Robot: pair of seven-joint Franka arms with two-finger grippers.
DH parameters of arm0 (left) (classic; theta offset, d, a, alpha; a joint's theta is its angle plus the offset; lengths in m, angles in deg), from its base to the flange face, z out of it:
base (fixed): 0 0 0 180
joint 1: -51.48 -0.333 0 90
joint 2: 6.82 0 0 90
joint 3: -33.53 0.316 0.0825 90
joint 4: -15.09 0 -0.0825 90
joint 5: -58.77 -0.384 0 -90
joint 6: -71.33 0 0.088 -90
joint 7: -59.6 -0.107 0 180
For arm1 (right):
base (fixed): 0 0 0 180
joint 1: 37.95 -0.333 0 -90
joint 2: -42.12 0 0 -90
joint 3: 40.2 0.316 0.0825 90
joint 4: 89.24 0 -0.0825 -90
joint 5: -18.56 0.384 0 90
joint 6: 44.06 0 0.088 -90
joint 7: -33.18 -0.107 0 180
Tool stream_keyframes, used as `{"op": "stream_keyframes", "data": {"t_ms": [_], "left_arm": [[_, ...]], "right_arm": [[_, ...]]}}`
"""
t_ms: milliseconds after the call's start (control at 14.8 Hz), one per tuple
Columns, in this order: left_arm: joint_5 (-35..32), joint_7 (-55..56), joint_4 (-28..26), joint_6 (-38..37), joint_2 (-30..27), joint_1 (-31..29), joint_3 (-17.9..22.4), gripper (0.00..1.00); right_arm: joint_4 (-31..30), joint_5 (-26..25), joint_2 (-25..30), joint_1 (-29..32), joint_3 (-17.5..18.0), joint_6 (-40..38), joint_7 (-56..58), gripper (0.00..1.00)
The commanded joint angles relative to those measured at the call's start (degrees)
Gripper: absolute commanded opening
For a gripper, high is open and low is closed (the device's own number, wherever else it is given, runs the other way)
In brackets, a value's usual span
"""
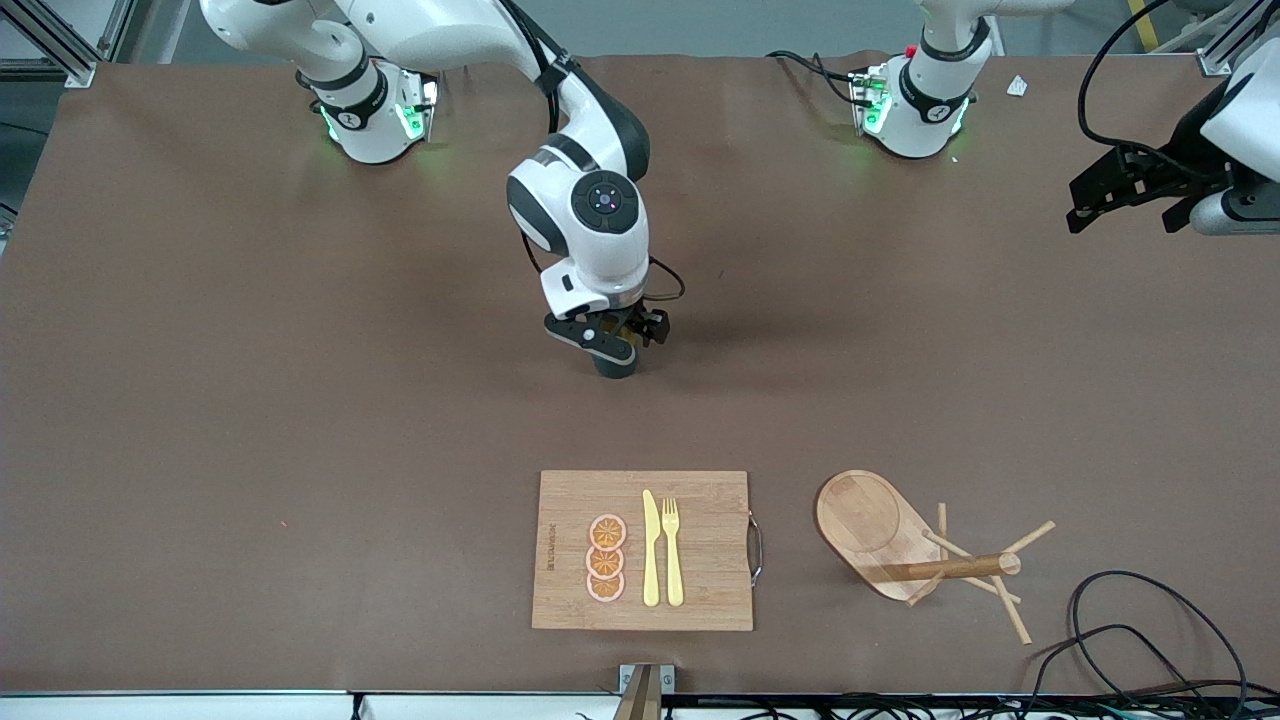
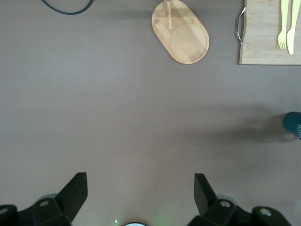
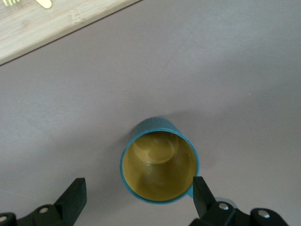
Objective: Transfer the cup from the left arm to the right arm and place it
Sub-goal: 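Lower the right gripper and close it on the mug's rim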
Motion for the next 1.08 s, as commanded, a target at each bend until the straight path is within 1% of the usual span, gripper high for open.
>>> {"op": "stream_keyframes", "data": {"t_ms": [0, 203, 338, 540, 675, 1013], "left_arm": [[-0.5, -0.6, -0.9, -0.6, -1.6, -0.2, -0.5, 1.00], [-2.5, 0.3, -0.8, -0.5, -1.5, -0.1, -1.9, 1.00], [-3.4, 0.3, -0.6, -0.3, -1.4, -0.1, -2.0, 1.00], [-3.4, -0.5, 0.1, -0.5, -1.4, 0.0, -2.1, 1.00], [-3.4, 0.4, 0.1, -0.5, -0.9, 0.0, -3.3, 1.00], [-3.1, 0.3, 0.0, -0.5, 0.5, -0.6, -3.4, 1.00]], "right_arm": [[1.7, -1.5, -1.4, -1.6, -0.7, 1.0, -1.2, 1.00], [3.4, -2.6, -2.8, -2.3, -0.8, 0.9, -1.1, 1.00], [3.5, -2.9, -3.3, -2.4, -0.7, 0.9, -1.1, 1.00], [3.5, -4.3, -4.4, -2.5, -0.7, 1.0, -1.1, 1.00], [3.5, -4.4, -5.1, -2.5, -0.6, 2.0, -1.1, 1.00], [3.6, -4.3, -6.4, -3.2, -0.7, 4.0, -1.1, 0.99]]}}
